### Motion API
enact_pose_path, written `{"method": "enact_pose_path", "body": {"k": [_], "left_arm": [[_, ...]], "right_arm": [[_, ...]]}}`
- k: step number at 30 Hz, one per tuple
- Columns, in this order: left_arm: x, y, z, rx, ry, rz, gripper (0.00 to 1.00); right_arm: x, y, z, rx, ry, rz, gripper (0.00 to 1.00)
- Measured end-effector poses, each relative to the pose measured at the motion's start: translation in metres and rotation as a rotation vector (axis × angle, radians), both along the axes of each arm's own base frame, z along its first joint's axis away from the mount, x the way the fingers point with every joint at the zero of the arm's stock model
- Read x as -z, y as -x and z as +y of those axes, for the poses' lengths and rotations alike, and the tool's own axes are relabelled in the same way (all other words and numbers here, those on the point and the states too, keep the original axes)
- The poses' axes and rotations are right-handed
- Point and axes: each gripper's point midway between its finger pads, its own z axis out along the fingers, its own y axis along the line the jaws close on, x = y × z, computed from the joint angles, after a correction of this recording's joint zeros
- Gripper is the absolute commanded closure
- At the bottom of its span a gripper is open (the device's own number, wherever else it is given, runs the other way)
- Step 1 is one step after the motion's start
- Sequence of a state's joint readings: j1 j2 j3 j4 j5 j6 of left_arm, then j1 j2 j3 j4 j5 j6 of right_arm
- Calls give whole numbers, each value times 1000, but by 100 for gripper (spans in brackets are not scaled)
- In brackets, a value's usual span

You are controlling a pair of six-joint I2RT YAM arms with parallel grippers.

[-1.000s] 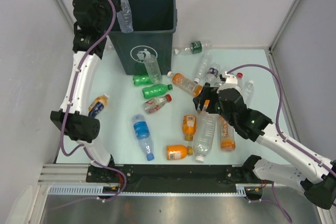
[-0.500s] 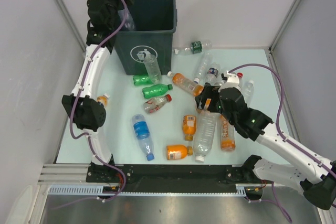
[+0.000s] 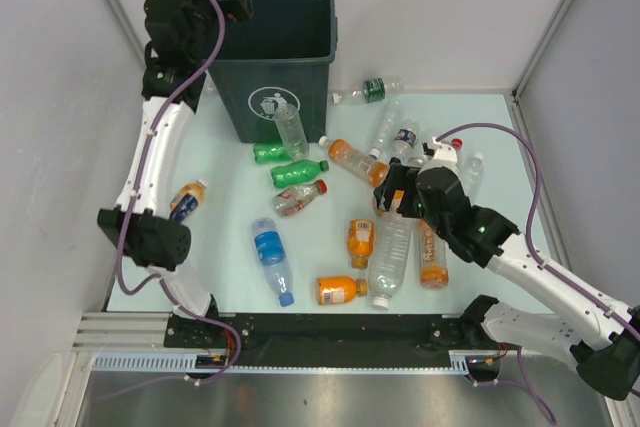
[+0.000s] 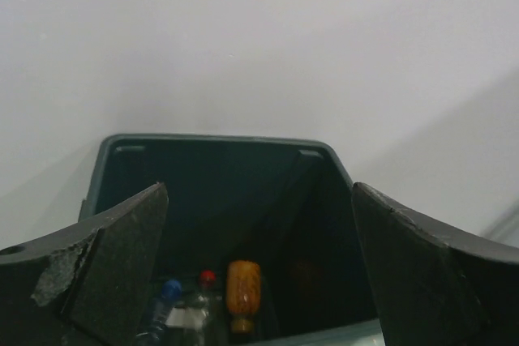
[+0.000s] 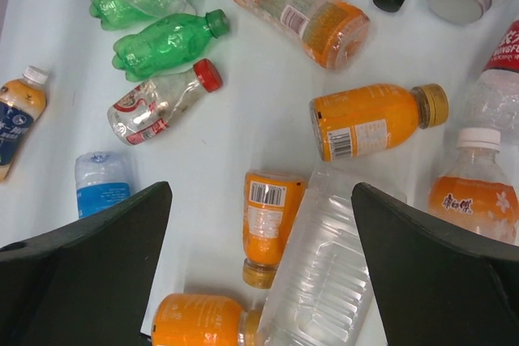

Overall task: Put the plastic bottles in the bin
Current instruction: Place the plastic bottle in the trash bin.

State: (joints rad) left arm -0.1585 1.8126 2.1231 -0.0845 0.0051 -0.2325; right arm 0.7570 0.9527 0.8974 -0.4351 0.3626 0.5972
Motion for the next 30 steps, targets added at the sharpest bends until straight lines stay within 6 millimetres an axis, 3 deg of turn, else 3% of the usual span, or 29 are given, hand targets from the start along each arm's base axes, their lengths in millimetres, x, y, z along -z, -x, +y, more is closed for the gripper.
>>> {"method": "enact_pose_path", "body": {"k": [5,10,17,23,26,30], "left_arm": [[-4,59,-4,75,7,51,0],[29,112,-3,112,16,148,0],[127,173,-2,153,18,373,0],[205,211,-7,209,9,555,0],[235,225,-18,256,3,627,0],[273,251,-49,359,-43,720,0]], "right_arm": [[12,6,-6,16,19,55,3],[29,16,-13,33,48,131,4],[44,33,-16,30,98,194,4],[53,37,-9,12,129,213,4],[61,35,-7,15,155,229,4],[64,33,-5,17,164,231,4]]}}
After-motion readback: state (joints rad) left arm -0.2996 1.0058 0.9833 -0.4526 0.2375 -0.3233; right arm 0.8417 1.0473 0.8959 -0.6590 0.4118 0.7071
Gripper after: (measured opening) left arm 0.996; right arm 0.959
